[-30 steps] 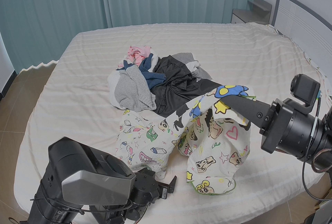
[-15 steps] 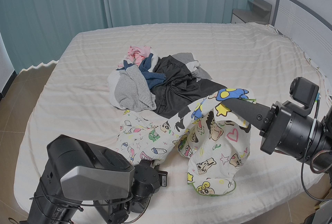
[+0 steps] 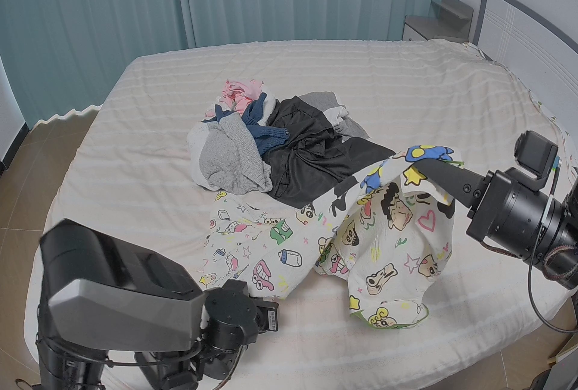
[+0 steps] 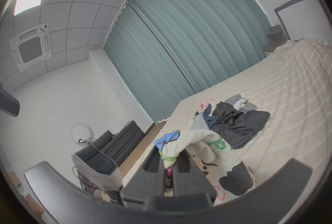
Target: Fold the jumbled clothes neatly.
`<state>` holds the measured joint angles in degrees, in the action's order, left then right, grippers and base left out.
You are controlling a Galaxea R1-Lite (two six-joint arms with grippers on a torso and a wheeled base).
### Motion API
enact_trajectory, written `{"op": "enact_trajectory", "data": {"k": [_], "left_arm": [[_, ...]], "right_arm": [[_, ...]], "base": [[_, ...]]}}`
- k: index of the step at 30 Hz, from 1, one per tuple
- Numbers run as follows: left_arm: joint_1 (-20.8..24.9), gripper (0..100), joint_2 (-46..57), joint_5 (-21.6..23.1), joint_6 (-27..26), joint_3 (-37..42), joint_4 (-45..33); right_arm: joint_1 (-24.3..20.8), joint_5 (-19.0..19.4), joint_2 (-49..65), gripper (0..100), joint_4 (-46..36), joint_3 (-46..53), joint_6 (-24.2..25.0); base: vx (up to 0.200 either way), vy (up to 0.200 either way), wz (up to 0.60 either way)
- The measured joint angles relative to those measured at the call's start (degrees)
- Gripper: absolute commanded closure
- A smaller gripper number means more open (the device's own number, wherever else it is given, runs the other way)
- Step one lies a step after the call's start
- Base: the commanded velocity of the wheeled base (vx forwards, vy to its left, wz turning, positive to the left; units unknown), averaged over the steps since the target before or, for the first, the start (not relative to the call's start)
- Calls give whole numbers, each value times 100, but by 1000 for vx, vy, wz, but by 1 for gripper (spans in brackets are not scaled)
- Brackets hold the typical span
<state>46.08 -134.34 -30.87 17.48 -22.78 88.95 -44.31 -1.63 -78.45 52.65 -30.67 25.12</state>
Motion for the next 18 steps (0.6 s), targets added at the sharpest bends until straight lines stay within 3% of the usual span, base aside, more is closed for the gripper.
{"op": "enact_trajectory", "data": {"k": [11,18], "left_arm": [[4,100,2053,33,20,1067,0],[-372,100,3440,46,-980,1256,0]], "right_arm": [[571,13,266,100,0,234,7],[827,7,581,100,-13,247,-13]], "base": [[0,0,0],[0,0,0]]}}
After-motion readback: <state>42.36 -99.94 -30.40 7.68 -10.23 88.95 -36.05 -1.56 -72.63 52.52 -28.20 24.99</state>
